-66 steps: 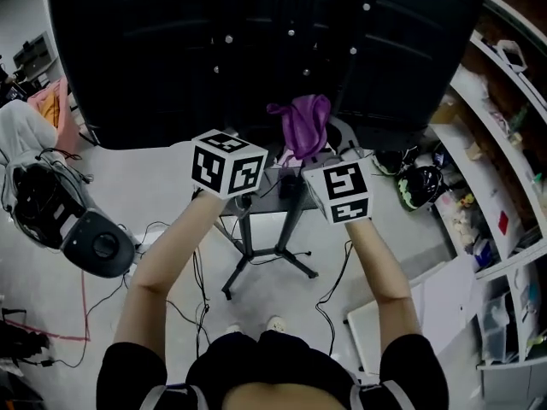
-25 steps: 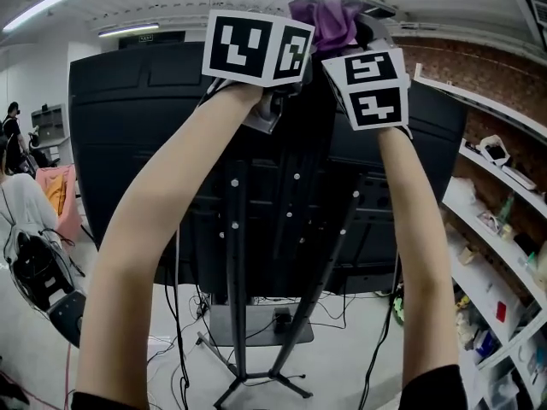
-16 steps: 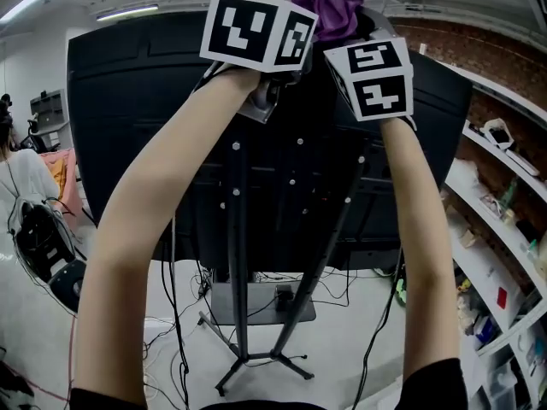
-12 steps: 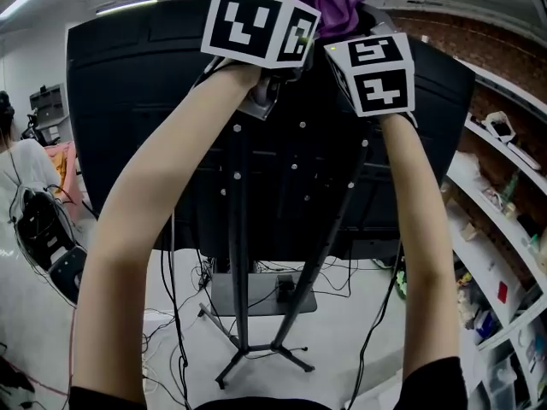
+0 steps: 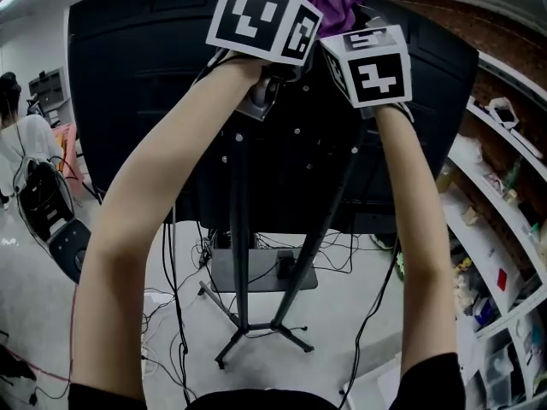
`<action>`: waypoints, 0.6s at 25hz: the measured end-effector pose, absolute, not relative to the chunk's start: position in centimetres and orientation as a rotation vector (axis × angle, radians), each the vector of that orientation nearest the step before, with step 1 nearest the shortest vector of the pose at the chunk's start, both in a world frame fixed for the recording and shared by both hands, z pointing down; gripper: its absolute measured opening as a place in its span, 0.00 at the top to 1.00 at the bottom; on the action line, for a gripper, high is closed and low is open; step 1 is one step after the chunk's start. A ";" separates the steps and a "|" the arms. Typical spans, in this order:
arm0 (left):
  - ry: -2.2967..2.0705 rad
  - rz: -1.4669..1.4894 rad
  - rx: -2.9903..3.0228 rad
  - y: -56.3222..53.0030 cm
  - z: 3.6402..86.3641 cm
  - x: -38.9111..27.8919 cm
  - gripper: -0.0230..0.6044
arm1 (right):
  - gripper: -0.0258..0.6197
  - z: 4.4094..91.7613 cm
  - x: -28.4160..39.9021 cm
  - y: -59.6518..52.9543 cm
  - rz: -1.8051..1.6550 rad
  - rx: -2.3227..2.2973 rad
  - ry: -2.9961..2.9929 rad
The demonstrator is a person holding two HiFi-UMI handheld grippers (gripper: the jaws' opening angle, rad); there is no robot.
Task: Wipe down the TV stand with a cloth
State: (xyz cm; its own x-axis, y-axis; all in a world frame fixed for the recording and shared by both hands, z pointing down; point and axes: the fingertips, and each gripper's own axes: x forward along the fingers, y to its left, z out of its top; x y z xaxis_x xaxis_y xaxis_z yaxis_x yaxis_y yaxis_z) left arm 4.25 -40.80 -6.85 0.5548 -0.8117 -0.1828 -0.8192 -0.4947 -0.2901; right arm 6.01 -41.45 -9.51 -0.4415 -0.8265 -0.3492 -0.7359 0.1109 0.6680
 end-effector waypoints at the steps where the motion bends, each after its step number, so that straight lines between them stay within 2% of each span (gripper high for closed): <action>1: 1.341 0.005 -2.452 -40.8 -6.6 4.4 0.95 | 0.86 -9.1 6.0 -41.5 -1.223 1.587 -2.258; 5: 1.374 -0.096 -2.453 -40.6 -5.5 4.4 0.95 | 0.86 -7.4 6.2 -42.0 -1.098 1.547 -2.281; 15: 1.344 -0.105 -2.542 -37.5 -0.7 3.5 0.95 | 0.86 -1.2 4.8 -41.9 -0.991 1.426 -2.197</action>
